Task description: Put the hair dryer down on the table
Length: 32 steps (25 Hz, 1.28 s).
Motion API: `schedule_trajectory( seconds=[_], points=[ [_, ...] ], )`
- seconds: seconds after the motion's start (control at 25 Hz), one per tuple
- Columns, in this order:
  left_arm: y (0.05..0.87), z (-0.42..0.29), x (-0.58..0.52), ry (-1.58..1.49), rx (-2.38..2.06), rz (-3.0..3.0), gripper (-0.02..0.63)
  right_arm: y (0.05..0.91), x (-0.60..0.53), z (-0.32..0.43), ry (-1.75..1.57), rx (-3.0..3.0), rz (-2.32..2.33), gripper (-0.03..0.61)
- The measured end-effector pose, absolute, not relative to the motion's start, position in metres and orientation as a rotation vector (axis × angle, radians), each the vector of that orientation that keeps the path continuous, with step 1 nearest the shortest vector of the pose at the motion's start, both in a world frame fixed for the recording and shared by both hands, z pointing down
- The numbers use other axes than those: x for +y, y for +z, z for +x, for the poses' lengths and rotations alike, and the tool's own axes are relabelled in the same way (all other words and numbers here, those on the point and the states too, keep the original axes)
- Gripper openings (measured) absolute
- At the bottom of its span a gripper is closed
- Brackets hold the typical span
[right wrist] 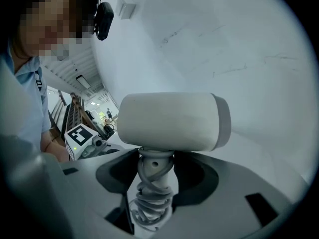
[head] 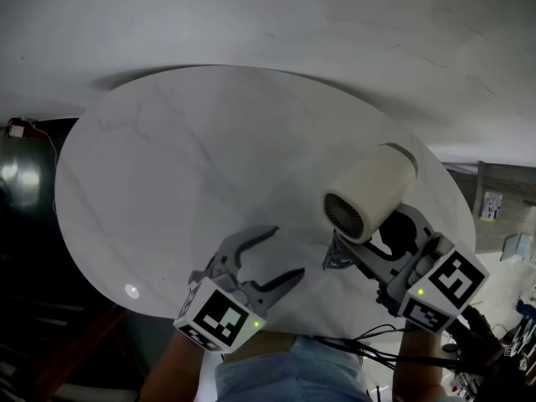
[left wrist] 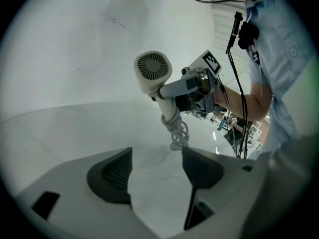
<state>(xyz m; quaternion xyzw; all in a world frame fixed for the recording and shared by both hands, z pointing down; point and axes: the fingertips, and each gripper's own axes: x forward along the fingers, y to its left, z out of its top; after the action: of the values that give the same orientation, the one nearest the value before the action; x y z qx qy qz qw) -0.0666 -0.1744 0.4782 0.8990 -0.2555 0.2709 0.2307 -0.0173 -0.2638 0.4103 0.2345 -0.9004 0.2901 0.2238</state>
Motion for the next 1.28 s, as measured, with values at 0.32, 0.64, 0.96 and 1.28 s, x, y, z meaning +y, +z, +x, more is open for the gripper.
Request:
schedule_trajectory(
  seconds=[0.32,0.64,0.96,1.28],
  points=[
    [0.479,-0.073,-0.181,0.730,-0.716,2.465,0.308,0.437,-0.267,-0.026,0.733,-2.390,0.615,0.224],
    [0.487,-0.073,-0.186,0.714,-0.719,2.441,0.308,0.457,-0.268,-0.030,0.740,-2.323,0.580,0.224],
    [0.491,-0.078,-0.188,0.678,-0.711,2.429,0.308,0.475,-0.267,-0.038,0.756,-2.263,0.566,0.224],
    [0.498,-0.080,-0.186,0.662,-0.697,2.412,0.308,0.491,-0.270,-0.037,0.765,-2.191,0.587,0.224]
  ],
)
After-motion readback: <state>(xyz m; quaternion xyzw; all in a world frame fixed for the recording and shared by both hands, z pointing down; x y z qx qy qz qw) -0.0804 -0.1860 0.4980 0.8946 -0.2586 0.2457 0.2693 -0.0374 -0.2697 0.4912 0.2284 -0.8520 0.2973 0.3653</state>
